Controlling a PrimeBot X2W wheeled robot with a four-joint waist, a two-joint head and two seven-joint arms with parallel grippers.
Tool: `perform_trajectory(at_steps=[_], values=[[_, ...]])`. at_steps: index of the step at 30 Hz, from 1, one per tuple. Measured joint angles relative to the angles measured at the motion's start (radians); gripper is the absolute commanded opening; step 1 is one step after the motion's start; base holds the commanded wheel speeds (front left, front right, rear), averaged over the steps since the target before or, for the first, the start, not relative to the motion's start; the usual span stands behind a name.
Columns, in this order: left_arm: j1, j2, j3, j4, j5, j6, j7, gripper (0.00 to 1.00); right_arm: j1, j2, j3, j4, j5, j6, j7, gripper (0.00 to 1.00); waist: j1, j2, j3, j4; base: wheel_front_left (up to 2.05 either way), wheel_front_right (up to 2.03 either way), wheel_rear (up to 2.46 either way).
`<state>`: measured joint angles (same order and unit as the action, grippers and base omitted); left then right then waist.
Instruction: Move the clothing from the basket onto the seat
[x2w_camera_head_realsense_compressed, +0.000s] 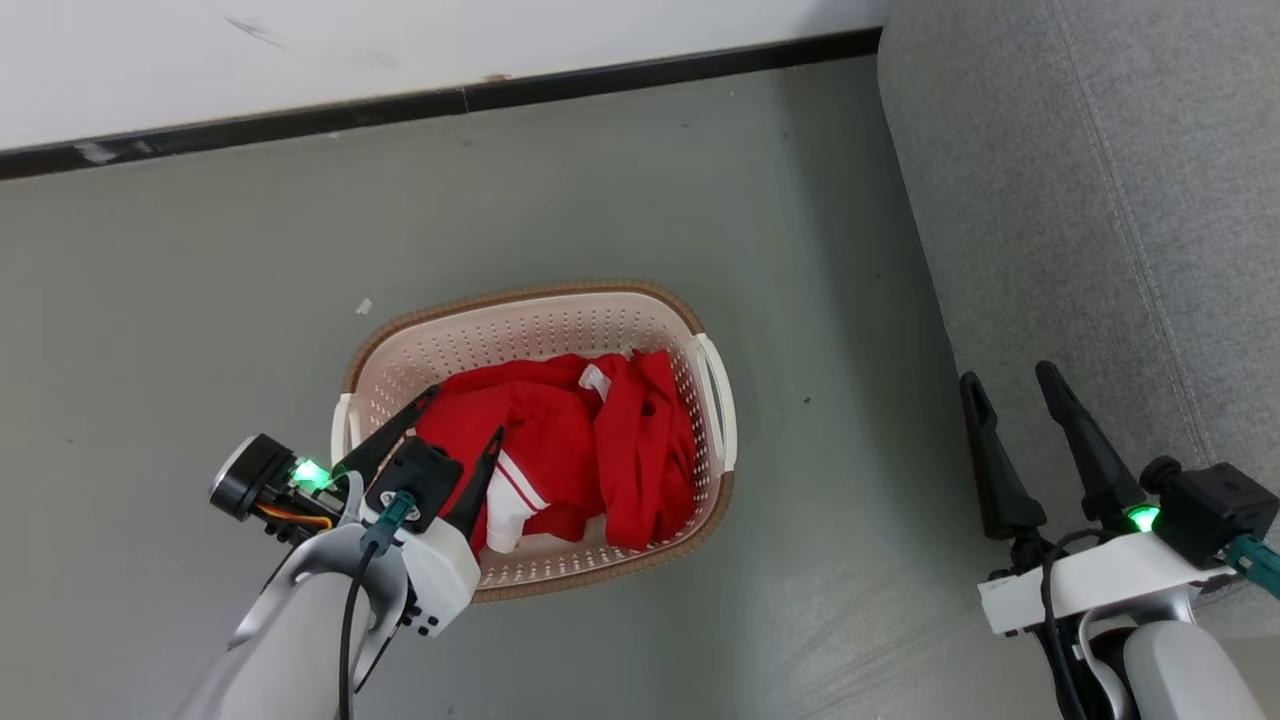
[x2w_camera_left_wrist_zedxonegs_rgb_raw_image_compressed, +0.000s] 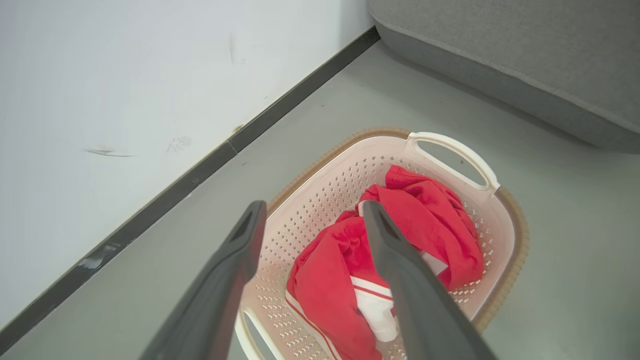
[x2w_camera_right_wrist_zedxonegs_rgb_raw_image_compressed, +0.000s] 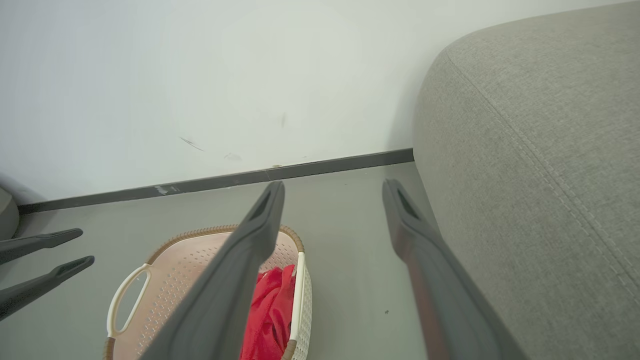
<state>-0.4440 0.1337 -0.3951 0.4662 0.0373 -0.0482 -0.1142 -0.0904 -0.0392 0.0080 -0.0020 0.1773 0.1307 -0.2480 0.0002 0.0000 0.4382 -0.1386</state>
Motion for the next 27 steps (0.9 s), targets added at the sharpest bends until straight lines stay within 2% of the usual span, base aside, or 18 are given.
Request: perform_trajectory(at_steps=[27], values=[[-0.195, 0.056, -0.001, 0.155, 0.062, -0.007, 0.008, 1.0, -0.191, -0.001, 0.071, -0.048, 0.079, 0.0, -0.003, 1.0, 0.0, 0.0, 0.282, -0.152, 0.0, 0.0, 0.0]])
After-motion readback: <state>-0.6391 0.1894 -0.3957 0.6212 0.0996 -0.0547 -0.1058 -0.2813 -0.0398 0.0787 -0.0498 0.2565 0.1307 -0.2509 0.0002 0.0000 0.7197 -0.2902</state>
